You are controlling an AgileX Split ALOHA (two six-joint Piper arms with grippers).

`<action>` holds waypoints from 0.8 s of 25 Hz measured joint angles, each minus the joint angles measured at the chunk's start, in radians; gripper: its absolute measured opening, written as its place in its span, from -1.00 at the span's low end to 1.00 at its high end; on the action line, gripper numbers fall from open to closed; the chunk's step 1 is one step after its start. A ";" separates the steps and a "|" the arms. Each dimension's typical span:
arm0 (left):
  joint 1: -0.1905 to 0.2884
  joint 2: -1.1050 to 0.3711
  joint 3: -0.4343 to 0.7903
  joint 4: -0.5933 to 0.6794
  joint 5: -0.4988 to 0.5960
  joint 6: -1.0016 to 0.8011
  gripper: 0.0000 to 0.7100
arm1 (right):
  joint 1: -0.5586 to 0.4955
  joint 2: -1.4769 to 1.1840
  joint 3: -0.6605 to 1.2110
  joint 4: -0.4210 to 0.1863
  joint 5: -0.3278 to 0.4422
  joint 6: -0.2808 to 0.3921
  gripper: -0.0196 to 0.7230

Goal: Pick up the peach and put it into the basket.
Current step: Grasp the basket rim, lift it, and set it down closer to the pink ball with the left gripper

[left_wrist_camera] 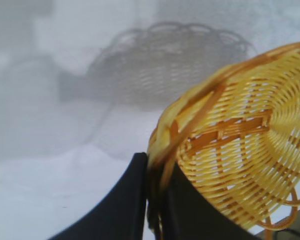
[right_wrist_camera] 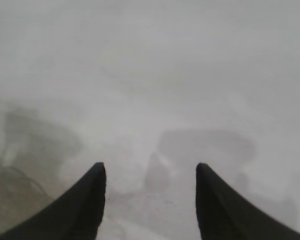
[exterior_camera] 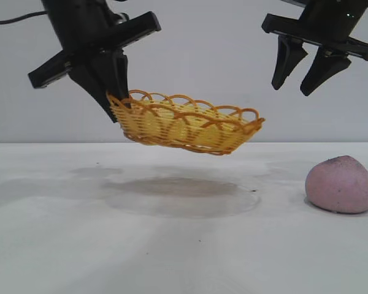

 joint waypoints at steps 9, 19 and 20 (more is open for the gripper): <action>0.000 0.070 0.000 -0.052 -0.043 0.000 -1.00 | 0.000 0.000 0.000 0.008 0.000 0.000 0.10; 0.000 0.072 -0.019 -0.068 -0.024 0.020 0.06 | 0.000 0.000 0.000 0.008 0.000 0.000 0.10; 0.000 0.072 -0.030 -0.068 -0.011 0.027 0.17 | 0.000 0.000 0.000 0.008 0.000 0.000 0.10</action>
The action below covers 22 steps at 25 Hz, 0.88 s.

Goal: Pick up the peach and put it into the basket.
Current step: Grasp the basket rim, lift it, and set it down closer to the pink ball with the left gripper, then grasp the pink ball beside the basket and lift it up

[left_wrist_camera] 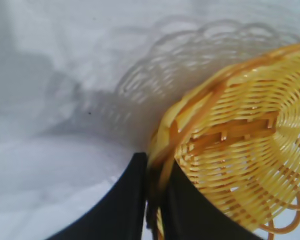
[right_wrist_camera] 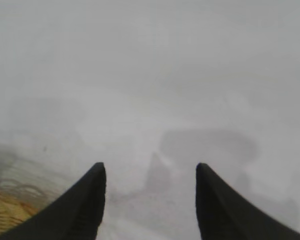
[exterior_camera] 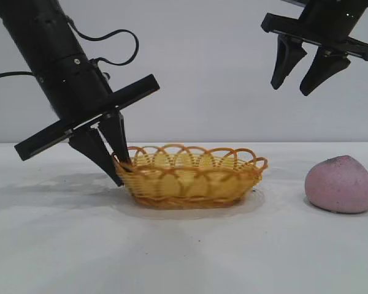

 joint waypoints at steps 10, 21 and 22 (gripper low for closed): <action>0.000 -0.009 -0.190 0.317 0.272 0.017 0.32 | 0.000 0.000 0.000 0.000 0.000 0.000 0.10; 0.000 -0.009 -0.343 0.701 0.399 0.033 0.32 | 0.000 0.000 0.000 0.000 0.010 0.000 0.10; 0.000 -0.009 -0.343 0.730 0.396 0.037 0.32 | 0.000 0.000 0.000 0.000 0.012 0.000 0.10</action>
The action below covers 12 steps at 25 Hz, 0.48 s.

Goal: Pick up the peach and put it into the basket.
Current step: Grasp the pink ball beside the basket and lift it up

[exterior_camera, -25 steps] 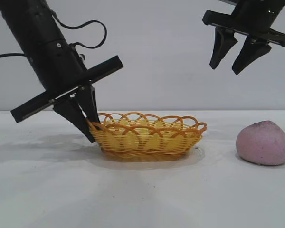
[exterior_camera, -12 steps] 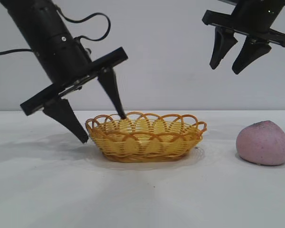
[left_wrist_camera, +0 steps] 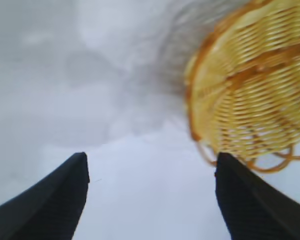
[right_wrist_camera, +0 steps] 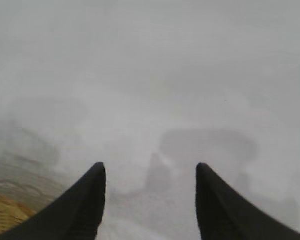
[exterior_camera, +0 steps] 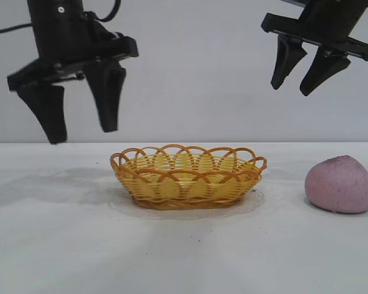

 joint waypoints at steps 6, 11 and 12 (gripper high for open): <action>0.067 0.000 -0.002 0.057 -0.004 0.011 0.32 | 0.000 0.000 0.000 0.000 0.004 0.000 0.10; 0.179 0.000 -0.002 0.055 0.031 0.013 0.32 | 0.000 0.000 0.000 0.000 0.004 0.000 0.10; 0.194 0.000 -0.002 0.055 0.035 0.013 0.32 | 0.000 0.000 0.000 0.000 0.004 0.000 0.10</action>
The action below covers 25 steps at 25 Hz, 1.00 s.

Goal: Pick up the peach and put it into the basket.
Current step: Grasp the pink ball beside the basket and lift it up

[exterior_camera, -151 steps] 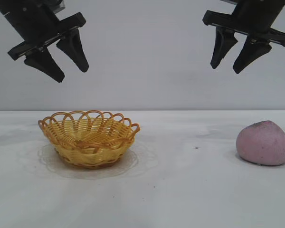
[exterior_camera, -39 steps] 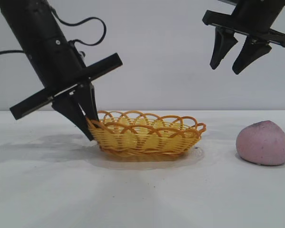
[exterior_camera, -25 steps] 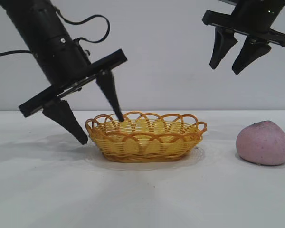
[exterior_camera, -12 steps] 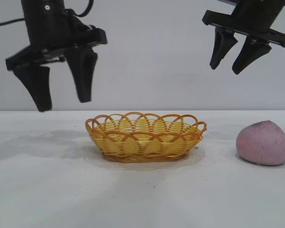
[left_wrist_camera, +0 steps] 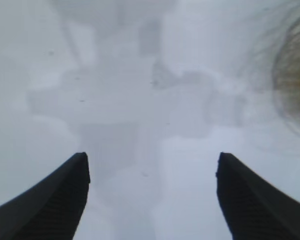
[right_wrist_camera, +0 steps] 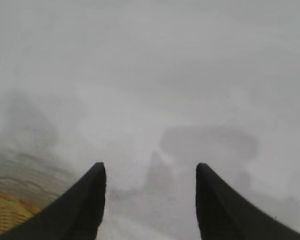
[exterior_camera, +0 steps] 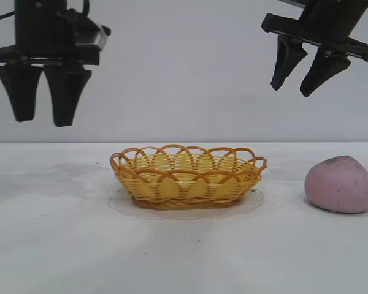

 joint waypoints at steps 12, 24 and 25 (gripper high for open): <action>0.057 -0.129 0.002 -0.002 0.017 -0.014 0.32 | 0.000 0.000 0.000 -0.004 0.006 0.000 0.10; 0.057 -0.514 0.405 -0.034 -0.009 -0.022 0.32 | 0.000 0.000 0.000 -0.008 0.008 0.000 0.10; 0.057 -0.559 0.460 -0.039 -0.027 -0.022 0.32 | 0.000 0.000 0.000 -0.008 0.008 0.000 0.10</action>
